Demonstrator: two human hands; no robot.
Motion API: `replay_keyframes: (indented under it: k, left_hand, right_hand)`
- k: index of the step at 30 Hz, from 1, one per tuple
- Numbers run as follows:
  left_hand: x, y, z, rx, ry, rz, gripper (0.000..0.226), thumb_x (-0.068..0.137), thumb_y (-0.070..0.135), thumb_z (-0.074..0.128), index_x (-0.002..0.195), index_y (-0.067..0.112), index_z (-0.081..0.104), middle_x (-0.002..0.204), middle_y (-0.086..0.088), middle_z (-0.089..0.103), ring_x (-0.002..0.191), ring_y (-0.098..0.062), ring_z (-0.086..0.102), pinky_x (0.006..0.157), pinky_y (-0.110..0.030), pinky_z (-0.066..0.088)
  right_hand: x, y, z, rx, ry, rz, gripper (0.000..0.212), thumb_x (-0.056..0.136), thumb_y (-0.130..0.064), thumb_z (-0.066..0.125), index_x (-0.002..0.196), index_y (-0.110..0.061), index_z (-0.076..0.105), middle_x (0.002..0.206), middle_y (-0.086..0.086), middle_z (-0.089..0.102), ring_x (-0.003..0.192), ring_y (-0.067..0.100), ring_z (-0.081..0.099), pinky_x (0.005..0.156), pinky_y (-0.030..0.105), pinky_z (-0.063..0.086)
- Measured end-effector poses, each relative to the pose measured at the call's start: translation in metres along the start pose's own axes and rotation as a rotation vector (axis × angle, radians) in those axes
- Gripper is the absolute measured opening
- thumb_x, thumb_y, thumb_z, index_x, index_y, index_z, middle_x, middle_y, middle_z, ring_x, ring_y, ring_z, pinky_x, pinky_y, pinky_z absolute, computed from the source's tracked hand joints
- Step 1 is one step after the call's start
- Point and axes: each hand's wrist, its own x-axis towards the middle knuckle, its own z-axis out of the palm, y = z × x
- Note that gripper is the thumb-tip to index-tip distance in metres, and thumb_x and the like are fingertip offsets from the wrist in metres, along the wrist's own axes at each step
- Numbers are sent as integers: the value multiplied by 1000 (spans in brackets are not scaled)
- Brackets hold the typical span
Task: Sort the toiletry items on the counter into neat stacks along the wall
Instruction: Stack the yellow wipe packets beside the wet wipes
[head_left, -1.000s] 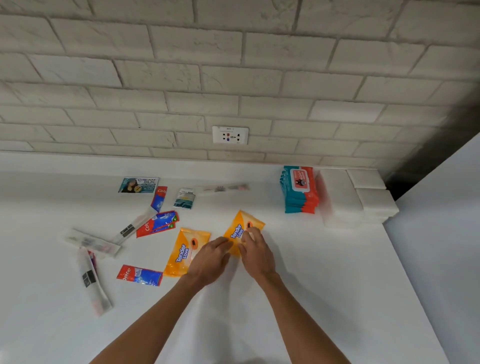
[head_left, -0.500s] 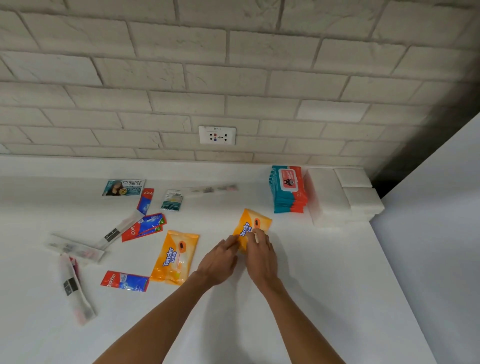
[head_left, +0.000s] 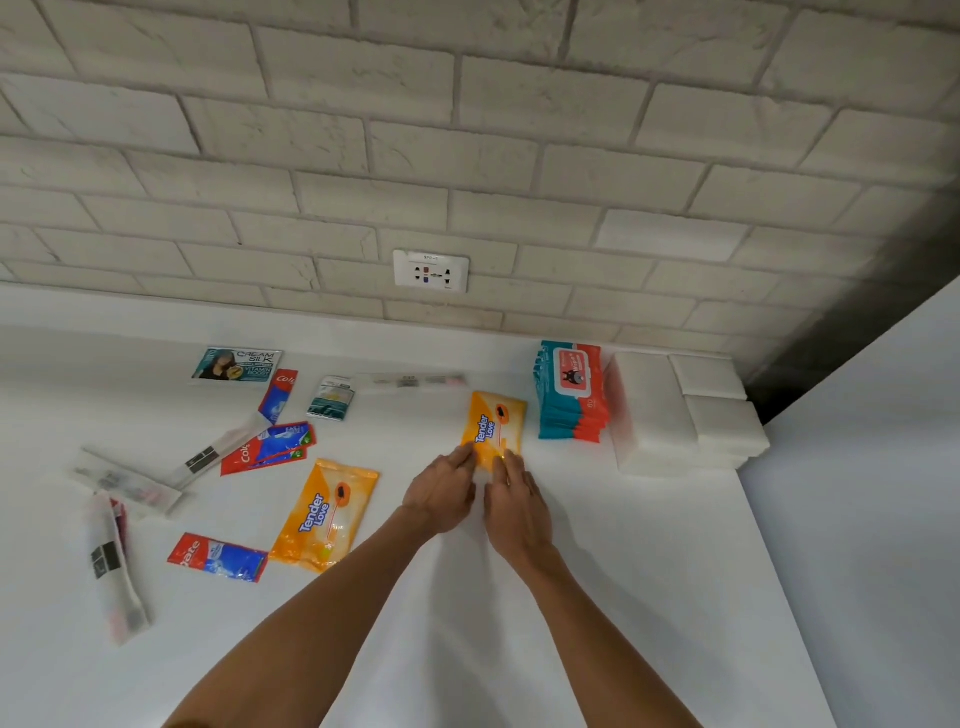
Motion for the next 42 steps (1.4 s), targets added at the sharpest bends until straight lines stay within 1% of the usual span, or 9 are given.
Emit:
replay_keyframes:
  k: [3, 7, 10, 14, 19, 27, 38, 42]
  left_hand:
    - [10, 2, -2, 21, -3, -15, 60, 104, 29, 48, 159, 12, 27, 169, -3, 18, 134, -34, 49, 109, -45, 46]
    - [27, -7, -6, 68, -39, 58, 66, 106, 33, 48, 161, 9, 20, 170, -8, 15, 147, -31, 37, 121, -43, 29]
    - [39, -13, -10, 87, -70, 68, 67, 107, 36, 46, 162, 10, 18, 171, -8, 13, 155, -27, 23, 125, -44, 23]
    - [47, -18, -15, 94, -91, 34, 65, 108, 38, 40, 163, 12, 16, 171, -8, 11, 158, -26, 12, 127, -46, 19]
    - [47, -24, -19, 94, -115, 21, 65, 110, 38, 35, 164, 15, 8, 173, -4, 2, 159, -27, 4, 127, -45, 14]
    - [48, -34, -20, 86, -126, 6, 65, 110, 39, 32, 165, 16, 6, 173, -2, -1, 159, -28, 2, 127, -46, 15]
    - [51, -35, -20, 70, -144, -7, 65, 110, 41, 31, 165, 16, 5, 173, -1, -1, 159, -29, 1, 127, -47, 14]
    - [51, -35, -19, 65, -146, -5, 65, 110, 40, 31, 165, 17, 4, 173, -1, -1, 159, -29, 1, 127, -47, 15]
  right_hand:
    - [11, 4, 3, 15, -20, -5, 62, 106, -31, 58, 158, -3, 40, 164, 19, 39, 151, 35, 40, 120, 42, 36]
    - [24, 5, -2, 19, -81, -12, 65, 112, -32, 42, 165, -4, 17, 173, 17, 16, 160, 33, 17, 127, 40, 18]
    - [36, 8, -5, 18, -125, 6, 67, 113, -37, 36, 167, -6, 9, 175, 15, 7, 162, 31, 8, 129, 40, 13]
    - [51, 12, -8, 43, -156, 16, 69, 113, -44, 31, 167, -9, 7, 175, 12, 5, 162, 29, 6, 130, 41, 13]
    - [64, 15, -11, 14, -178, 17, 70, 113, -47, 30, 168, -12, 5, 176, 8, 2, 162, 27, 5, 128, 39, 13]
    - [70, 6, -12, 25, -222, 22, 69, 113, -47, 28, 168, -12, 3, 176, 8, -2, 162, 26, 1, 128, 39, 12]
    - [74, 5, -16, 17, -237, 18, 69, 113, -47, 28, 167, -12, 4, 176, 8, -1, 162, 27, 3, 128, 41, 13]
    - [73, 5, -15, 2, -229, 20, 68, 113, -47, 26, 167, -10, 6, 176, 9, -1, 162, 28, 5, 128, 42, 16]
